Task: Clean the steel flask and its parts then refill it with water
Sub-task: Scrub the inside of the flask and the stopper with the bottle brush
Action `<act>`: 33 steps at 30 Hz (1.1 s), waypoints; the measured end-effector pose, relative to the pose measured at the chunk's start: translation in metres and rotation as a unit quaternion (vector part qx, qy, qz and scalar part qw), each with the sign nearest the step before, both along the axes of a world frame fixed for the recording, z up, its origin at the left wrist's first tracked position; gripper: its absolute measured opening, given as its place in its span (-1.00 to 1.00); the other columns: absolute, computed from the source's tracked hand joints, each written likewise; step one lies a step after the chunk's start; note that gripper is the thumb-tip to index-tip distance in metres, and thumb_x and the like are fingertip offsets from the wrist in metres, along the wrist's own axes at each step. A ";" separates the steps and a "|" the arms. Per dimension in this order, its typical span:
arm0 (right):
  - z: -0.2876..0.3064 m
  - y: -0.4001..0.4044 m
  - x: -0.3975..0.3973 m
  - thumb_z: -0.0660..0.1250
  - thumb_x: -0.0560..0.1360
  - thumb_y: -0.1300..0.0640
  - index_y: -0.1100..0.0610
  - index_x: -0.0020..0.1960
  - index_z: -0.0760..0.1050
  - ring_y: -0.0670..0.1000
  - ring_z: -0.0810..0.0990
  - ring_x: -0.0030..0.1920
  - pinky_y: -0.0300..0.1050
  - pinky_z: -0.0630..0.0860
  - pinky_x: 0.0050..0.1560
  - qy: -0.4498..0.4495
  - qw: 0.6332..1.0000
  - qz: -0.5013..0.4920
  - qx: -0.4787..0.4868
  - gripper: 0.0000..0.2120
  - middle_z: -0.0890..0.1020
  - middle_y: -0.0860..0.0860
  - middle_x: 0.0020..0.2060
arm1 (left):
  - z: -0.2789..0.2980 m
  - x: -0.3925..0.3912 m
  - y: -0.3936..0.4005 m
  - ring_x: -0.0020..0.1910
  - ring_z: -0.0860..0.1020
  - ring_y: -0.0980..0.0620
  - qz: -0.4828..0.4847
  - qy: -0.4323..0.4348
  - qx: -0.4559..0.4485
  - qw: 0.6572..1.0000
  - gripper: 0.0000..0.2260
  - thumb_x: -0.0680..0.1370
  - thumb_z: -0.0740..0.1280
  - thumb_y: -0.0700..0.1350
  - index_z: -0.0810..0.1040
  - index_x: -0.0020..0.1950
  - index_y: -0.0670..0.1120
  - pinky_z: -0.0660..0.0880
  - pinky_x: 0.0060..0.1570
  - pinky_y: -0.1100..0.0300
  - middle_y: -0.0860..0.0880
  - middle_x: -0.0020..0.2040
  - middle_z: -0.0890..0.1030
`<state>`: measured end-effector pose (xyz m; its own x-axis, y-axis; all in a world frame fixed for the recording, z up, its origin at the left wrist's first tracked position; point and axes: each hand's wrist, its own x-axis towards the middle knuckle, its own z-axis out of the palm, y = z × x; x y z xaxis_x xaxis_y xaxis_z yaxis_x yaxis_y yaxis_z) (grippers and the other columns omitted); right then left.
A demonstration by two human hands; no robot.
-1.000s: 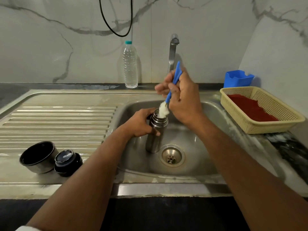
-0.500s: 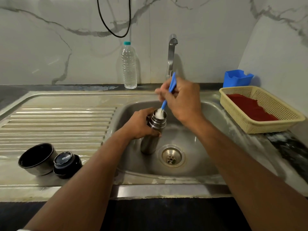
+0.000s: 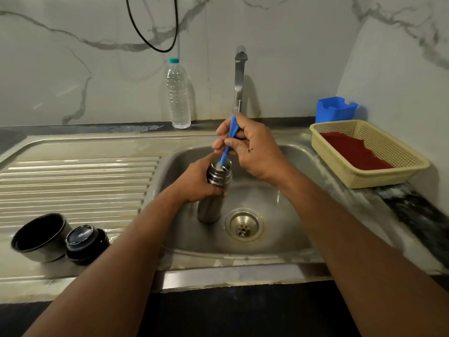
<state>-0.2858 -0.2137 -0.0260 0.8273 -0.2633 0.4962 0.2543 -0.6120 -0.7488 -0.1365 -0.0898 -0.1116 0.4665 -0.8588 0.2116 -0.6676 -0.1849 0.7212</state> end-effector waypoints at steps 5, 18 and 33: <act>0.016 -0.003 0.001 0.43 0.58 0.32 0.23 0.16 0.56 0.01 0.78 -0.10 0.01 0.72 0.01 -0.135 0.988 -0.042 0.061 -0.83 0.73 0.10 -0.06 | -0.002 0.002 0.003 0.13 0.66 0.15 0.010 0.014 -0.003 1.000 -0.29 0.17 0.65 0.00 0.52 0.30 0.11 0.59 0.26 0.03 0.13 0.10 0.69; -0.004 0.000 0.016 0.58 0.47 0.04 0.22 -0.02 0.53 0.00 0.71 -0.29 0.03 0.69 -0.25 -0.122 0.970 -0.202 -0.061 -0.69 0.68 0.00 -0.28 | -0.006 0.007 -0.001 0.12 0.68 0.01 0.003 0.032 0.006 0.999 -0.30 0.16 0.66 0.02 0.54 0.27 0.05 0.60 0.25 -0.15 0.05 0.09 0.71; 0.002 0.004 0.011 0.51 0.55 0.10 0.23 0.00 0.56 -0.11 0.73 -0.26 0.00 0.71 -0.18 -0.194 0.958 -0.211 -0.004 -0.79 0.72 -0.04 -0.26 | -0.009 0.005 -0.001 0.07 0.69 0.04 -0.013 0.053 0.010 0.998 -0.36 0.15 0.65 0.01 0.53 0.19 0.15 0.61 0.24 -0.10 0.08 0.03 0.71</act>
